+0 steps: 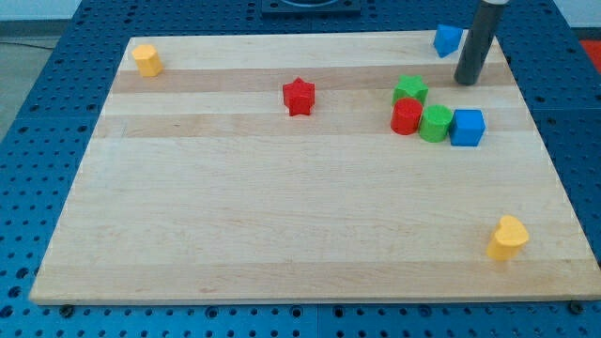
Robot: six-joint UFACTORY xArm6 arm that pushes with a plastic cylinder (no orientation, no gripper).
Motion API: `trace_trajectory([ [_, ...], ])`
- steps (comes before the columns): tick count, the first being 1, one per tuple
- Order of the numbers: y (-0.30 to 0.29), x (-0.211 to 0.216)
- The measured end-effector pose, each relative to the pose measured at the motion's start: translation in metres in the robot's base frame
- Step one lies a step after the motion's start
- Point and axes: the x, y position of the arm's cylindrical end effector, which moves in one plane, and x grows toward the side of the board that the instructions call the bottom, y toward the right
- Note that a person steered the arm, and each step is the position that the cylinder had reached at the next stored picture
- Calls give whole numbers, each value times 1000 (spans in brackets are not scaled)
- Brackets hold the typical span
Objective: Separate the green circle from the blue cube
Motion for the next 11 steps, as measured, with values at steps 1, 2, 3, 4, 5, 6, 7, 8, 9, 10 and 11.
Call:
trace_trajectory([
  [1,0,19],
  [2,-1,38],
  [3,-2,38],
  [4,-19,40],
  [5,-29,57],
  [6,-30,80],
  [7,-41,101],
  [8,-62,111],
  [9,-87,112],
  [10,-110,116],
  [11,-119,132],
])
